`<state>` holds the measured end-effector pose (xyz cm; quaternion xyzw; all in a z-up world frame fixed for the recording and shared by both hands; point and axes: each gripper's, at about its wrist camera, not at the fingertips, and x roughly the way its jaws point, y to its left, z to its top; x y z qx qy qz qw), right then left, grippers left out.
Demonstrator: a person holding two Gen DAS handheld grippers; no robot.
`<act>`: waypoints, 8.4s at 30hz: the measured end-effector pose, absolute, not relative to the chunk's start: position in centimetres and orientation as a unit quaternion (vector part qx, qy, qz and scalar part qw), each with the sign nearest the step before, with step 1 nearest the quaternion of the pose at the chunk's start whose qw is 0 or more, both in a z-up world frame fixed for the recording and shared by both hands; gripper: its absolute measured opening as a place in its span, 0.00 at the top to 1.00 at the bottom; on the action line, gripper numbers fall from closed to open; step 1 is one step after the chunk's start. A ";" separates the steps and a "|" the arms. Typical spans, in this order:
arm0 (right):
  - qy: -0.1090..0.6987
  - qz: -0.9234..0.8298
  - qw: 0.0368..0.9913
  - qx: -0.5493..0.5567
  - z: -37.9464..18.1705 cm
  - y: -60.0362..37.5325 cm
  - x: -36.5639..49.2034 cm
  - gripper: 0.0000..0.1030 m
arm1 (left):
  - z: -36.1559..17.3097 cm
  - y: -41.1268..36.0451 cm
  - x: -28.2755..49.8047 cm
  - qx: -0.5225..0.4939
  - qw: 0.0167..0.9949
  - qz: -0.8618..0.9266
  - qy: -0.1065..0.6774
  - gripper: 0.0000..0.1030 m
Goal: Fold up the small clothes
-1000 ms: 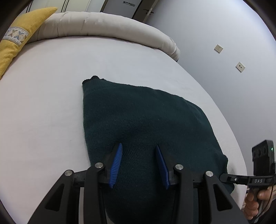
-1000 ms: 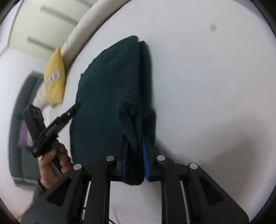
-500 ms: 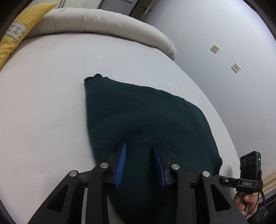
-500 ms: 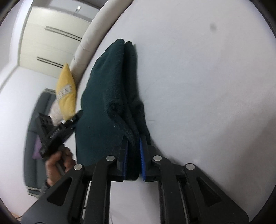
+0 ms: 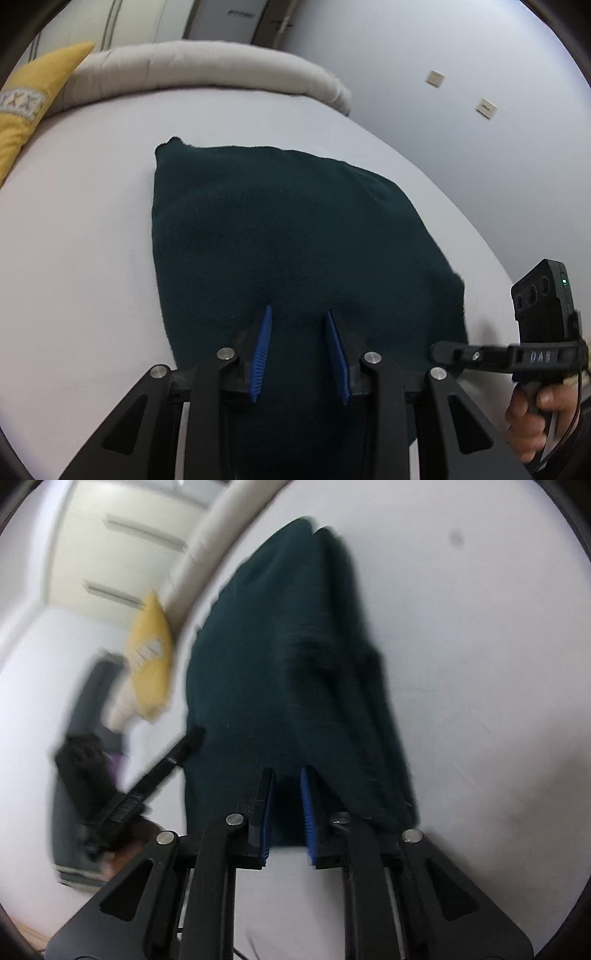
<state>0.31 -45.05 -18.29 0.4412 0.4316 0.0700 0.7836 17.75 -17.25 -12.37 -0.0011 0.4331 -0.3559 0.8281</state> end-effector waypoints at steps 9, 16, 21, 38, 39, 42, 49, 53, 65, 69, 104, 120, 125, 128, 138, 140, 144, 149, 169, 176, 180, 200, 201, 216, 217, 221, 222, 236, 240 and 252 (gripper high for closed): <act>0.476 0.045 0.773 0.417 -17.7 -44.9 -2.5 1.00 | -12.4 -17.0 18.8 0.016 0.815 -0.378 0.439 0.72; 0.425 0.074 0.830 0.354 -9.3 -47.3 2.6 0.85 | -6.9 -15.8 19.9 -0.012 0.846 -0.350 0.402 0.58; 0.441 0.103 0.797 0.400 -11.4 -48.1 14.0 0.51 | -9.0 -20.4 24.4 -0.015 0.827 -0.323 0.459 0.56; 0.388 -0.019 0.815 0.429 -15.5 -54.5 20.5 0.90 | -12.6 -20.5 25.0 -0.021 0.833 -0.328 0.444 0.56; 0.384 -0.007 0.821 0.422 -14.4 -53.9 20.4 0.90 | -12.8 -20.6 24.9 -0.020 0.834 -0.326 0.445 0.56; 0.387 0.069 0.830 0.394 -11.1 -50.5 20.2 0.90 | -12.8 -20.9 24.8 -0.014 0.837 -0.319 0.445 0.56; 0.458 0.082 0.793 0.394 -15.8 -46.9 23.7 0.91 | -12.8 -21.0 24.4 0.003 0.840 -0.311 0.445 0.56; 0.420 0.073 0.793 0.436 -17.2 -49.6 23.4 1.00 | -13.0 -21.0 24.4 0.005 0.841 -0.313 0.441 0.56; 0.355 0.050 0.875 0.324 -10.5 -46.8 16.5 0.68 | -13.0 -20.9 23.9 0.013 0.846 -0.304 0.438 0.56; 0.415 0.095 0.840 0.337 -13.4 -44.8 14.8 0.40 | -12.8 -21.1 23.7 0.017 0.847 -0.300 0.439 0.56; 0.453 0.075 0.809 0.367 -18.7 -44.5 3.1 0.68 | -11.8 -17.6 16.3 0.043 0.850 -0.281 0.443 0.56; 0.472 0.064 0.783 0.400 -17.1 -51.1 12.7 0.36 | -13.6 -14.2 24.3 -0.145 0.776 -0.304 0.534 0.26; 0.489 0.056 0.775 0.396 -19.6 -49.9 17.1 0.54 | -15.1 -14.8 25.5 -0.180 0.752 -0.295 0.562 0.33; 0.524 0.033 0.786 0.326 -18.9 -48.3 18.8 0.64 | -14.4 -16.0 25.4 -0.139 0.760 -0.282 0.569 0.41; 0.541 -0.031 0.838 0.070 -16.7 -41.2 20.3 0.73 | -13.0 -19.9 24.2 -0.004 0.808 -0.242 0.536 0.53; 0.539 -0.045 0.840 0.035 -16.7 -39.8 20.5 0.74 | -12.9 -20.8 23.9 0.030 0.819 -0.233 0.524 0.53; 0.533 -0.066 0.843 0.010 -16.6 -38.5 20.5 0.76 | -13.0 -20.7 24.1 0.035 0.819 -0.231 0.524 0.55; 0.519 -0.072 0.851 0.027 -14.6 -38.2 20.0 0.80 | -11.3 -19.4 23.3 0.017 0.814 -0.240 0.529 0.65; 0.441 0.078 0.892 0.064 -0.9 -23.1 9.9 0.81 | -0.6 -2.0 11.9 0.015 0.859 -0.223 0.461 0.66; 0.465 0.099 0.875 0.094 -5.6 -18.4 10.4 0.81 | -5.9 3.0 13.0 -0.012 0.845 -0.191 0.499 0.65; 0.511 0.087 0.846 0.122 -12.4 -18.4 13.6 0.80 | -11.3 4.0 14.4 -0.025 0.821 -0.179 0.542 0.62; 0.452 0.041 0.853 0.257 -12.6 -27.2 11.6 0.59 | -7.9 8.6 11.8 -0.068 0.879 -0.104 0.461 0.40; 0.443 0.064 0.854 0.266 -11.9 -27.1 11.3 0.59 | -7.1 8.3 11.7 -0.073 0.881 -0.113 0.453 0.41; 0.487 0.196 0.767 0.368 -20.8 -25.6 10.9 0.98 | -12.6 2.4 11.7 -0.041 0.858 -0.211 0.466 0.53; 0.484 0.202 0.763 0.378 -20.8 -26.2 10.6 0.98 | -12.6 2.7 11.7 -0.049 0.858 -0.215 0.465 0.53; 0.476 0.187 0.774 0.374 -20.3 -26.7 10.2 0.94 | -11.6 4.0 11.3 -0.076 0.854 -0.220 0.465 0.56; 0.474 0.179 0.778 0.371 -19.8 -26.7 10.0 0.89 | -11.1 4.4 10.9 -0.078 0.856 -0.220 0.462 0.56; 0.351 0.101 0.916 0.164 -4.7 -21.9 -0.4 0.62 | -1.5 6.0 -3.0 0.019 0.961 -0.093 0.261 0.00; 0.245 0.039 0.964 0.096 0.2 -19.7 -4.2 0.09 | 2.0 5.4 -5.1 0.055 0.972 -0.038 0.226 0.00; 0.184 -0.025 0.980 0.077 6.9 -17.8 -9.2 0.00 | 2.8 5.2 -6.5 0.018 0.958 -0.024 0.285 0.00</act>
